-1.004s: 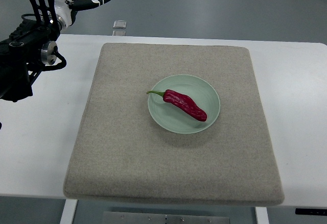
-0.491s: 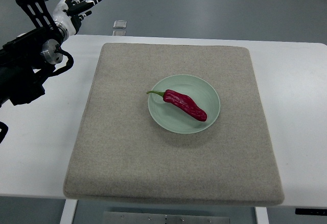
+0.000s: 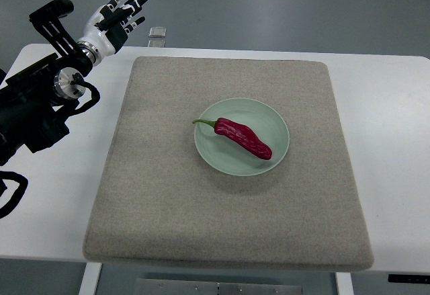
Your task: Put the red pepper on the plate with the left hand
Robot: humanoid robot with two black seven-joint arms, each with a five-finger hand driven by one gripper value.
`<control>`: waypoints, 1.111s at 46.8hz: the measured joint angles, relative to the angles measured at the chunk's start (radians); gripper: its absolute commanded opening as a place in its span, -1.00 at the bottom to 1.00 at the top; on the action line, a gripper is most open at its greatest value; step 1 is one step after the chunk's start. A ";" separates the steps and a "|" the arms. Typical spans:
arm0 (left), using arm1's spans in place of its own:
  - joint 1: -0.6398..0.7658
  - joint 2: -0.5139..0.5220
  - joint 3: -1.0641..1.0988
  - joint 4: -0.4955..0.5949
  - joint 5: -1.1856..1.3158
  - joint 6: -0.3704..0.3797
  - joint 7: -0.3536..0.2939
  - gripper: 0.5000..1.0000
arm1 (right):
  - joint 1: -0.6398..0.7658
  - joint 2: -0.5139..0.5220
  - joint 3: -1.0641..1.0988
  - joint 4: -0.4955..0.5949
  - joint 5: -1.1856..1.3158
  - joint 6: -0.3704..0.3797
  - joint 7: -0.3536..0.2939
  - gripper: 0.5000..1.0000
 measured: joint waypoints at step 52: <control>-0.009 0.011 -0.036 -0.007 0.016 -0.016 -0.001 0.86 | 0.000 0.000 0.001 0.043 -0.008 0.033 0.000 0.71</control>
